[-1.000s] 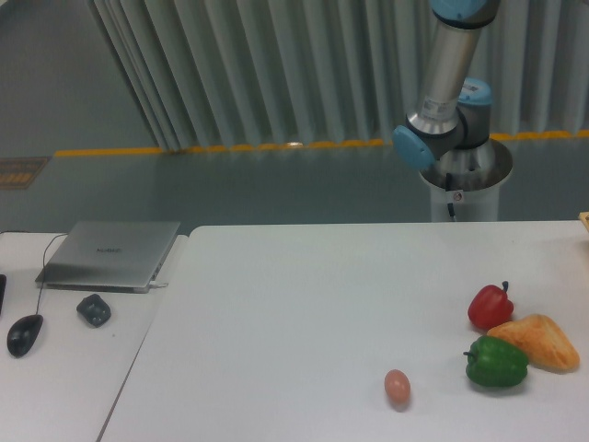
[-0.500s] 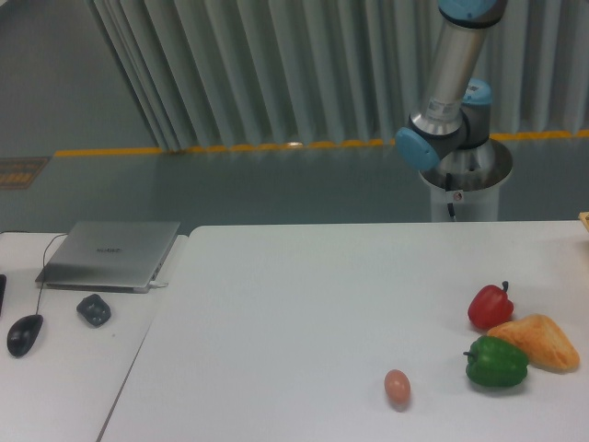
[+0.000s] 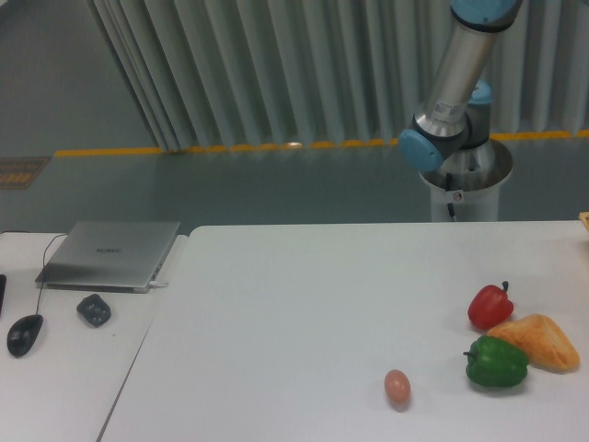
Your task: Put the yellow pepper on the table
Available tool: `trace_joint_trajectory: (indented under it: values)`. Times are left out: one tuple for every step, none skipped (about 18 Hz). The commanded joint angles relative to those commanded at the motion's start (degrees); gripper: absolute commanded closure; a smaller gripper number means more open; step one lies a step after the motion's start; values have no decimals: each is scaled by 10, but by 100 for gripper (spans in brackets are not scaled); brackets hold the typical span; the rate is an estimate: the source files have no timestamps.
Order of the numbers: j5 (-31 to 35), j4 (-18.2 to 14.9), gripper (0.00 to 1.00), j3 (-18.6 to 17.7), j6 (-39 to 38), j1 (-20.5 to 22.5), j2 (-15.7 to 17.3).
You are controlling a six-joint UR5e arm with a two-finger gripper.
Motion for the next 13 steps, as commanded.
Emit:
trace_joint_trajectory:
  values:
    - [0,0,0,-2,0,1,0]
    - [0,0,0,-2,0,1,-1]
    - [0,0,0,-3,0,1,-1]
    - [0,0,0,-2,0,1,-2]
    - [0,1,0,-2,0,1,-3]
    - [0,1,0,-2,1,1,-3]
    - [1,1,0,-2,2,1,-3]
    - [0,1,0,-2,3,2,-4]
    - [1,2,4,-2,4,1,-4]
    - [1,2,12,-2,4,1,-4]
    - [1,3,15,-1,5,1,-4]
    - [1,4,25,0,4,2,-4]
    - [1,5,35,1,5,2,-4]
